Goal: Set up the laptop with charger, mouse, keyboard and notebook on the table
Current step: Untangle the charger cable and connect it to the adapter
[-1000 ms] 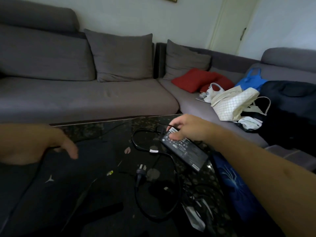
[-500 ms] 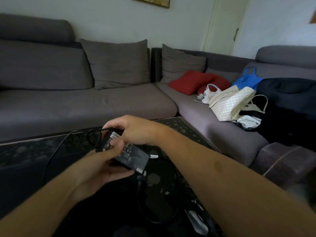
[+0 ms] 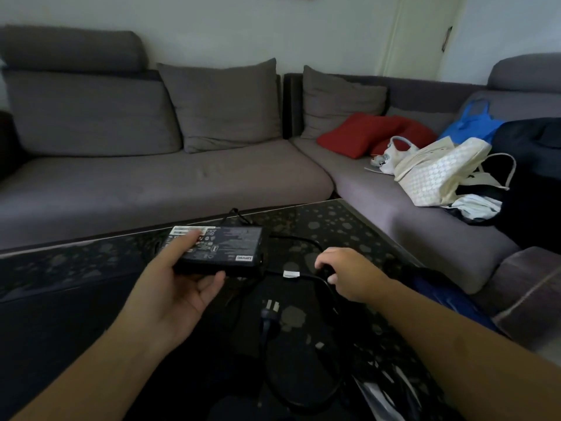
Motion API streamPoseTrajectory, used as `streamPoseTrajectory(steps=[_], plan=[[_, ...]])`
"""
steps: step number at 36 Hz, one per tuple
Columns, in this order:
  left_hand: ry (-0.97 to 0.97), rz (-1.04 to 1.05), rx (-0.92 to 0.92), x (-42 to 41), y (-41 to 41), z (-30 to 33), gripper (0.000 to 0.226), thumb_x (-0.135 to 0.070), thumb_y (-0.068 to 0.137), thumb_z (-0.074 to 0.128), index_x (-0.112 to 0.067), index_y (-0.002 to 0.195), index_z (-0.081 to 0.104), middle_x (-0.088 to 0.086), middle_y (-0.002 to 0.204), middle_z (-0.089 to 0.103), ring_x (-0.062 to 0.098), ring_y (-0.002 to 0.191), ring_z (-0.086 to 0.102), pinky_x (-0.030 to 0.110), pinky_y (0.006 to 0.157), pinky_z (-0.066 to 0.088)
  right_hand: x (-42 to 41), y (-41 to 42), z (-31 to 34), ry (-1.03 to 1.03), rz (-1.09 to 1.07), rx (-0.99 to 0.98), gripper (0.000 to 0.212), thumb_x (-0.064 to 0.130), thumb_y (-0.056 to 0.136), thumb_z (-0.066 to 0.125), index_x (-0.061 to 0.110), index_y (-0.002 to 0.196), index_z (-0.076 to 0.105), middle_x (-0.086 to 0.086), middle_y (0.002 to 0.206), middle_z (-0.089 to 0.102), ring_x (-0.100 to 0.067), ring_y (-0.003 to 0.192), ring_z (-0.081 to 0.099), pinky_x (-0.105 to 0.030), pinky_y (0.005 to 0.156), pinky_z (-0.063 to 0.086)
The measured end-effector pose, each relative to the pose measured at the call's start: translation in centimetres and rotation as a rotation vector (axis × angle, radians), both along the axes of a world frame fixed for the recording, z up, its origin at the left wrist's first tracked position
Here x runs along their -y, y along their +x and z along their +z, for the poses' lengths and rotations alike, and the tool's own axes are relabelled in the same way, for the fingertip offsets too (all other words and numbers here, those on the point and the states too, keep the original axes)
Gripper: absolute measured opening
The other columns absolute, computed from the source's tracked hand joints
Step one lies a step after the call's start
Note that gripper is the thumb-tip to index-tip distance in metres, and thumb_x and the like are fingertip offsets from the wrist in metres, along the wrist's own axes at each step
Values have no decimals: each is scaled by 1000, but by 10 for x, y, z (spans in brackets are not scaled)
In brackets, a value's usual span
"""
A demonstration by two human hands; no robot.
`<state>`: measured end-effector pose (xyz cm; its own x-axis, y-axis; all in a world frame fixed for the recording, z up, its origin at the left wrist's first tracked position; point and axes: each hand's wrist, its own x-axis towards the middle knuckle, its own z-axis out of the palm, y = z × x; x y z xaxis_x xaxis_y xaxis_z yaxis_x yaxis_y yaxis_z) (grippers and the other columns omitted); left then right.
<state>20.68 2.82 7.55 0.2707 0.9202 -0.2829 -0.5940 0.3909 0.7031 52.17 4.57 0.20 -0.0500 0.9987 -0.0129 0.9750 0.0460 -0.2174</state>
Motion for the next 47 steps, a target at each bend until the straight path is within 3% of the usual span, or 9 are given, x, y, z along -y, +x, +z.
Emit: streamPoseTrajectory(steps=[6,9,12,15,20,25,31,37,47], plan=[[1,66,80,5,-3,9,16,-32,93,69,-18,95,76,4,97,76,23,82,70,16,41,52,-6,-9,11,154,-36,-131,16,23,102,64,20,113,75,2,116,68,-17,111,60,-30,97,46],[20,92,107,7,-5,15,16,-32,94,68,-19,91,76,2,98,77,21,78,73,15,41,51,11,-29,47,376,-89,-475,17,30,104,60,28,92,73,10,97,75,-9,98,62,-31,90,46],[38,106,139,8,-6,21,16,-33,94,69,-19,95,74,2,100,78,20,77,76,14,44,52,36,-53,86,381,-7,-877,21,23,108,53,10,96,65,-3,82,76,-23,76,70,-33,76,54],[44,122,167,10,-4,26,21,-33,93,69,-18,107,72,4,108,79,22,82,78,14,46,53,56,-75,106,307,62,-1179,24,20,110,51,-2,101,57,-15,73,56,-23,49,47,-32,46,36],[48,152,188,17,2,38,19,-33,94,70,-18,105,72,6,109,79,25,90,77,15,48,55,81,-95,120,306,139,-1095,25,4,104,55,17,110,75,5,89,72,-3,73,63,-17,68,49],[52,139,205,24,5,46,26,-33,93,71,-16,112,72,9,108,79,25,86,78,16,46,54,95,-112,123,415,162,-1063,50,-11,93,64,27,123,76,4,119,71,-11,117,69,-34,106,54],[69,153,219,27,4,49,43,-33,93,71,-12,130,68,11,105,80,25,77,79,16,47,55,100,-130,117,539,55,-1065,41,-7,89,72,25,113,79,8,106,77,-9,104,73,-34,97,59],[68,168,189,26,0,45,51,-34,92,71,-11,137,64,14,127,74,27,98,74,18,49,56,104,-137,111,563,-2,-998,32,-1,89,74,28,103,78,18,98,77,-2,98,72,-21,91,57],[157,140,75,18,-3,35,17,-33,96,68,-17,101,73,5,98,78,18,80,75,21,51,58,98,-131,110,645,-23,-657,29,4,88,79,26,108,79,20,101,72,4,100,66,-13,92,52]])
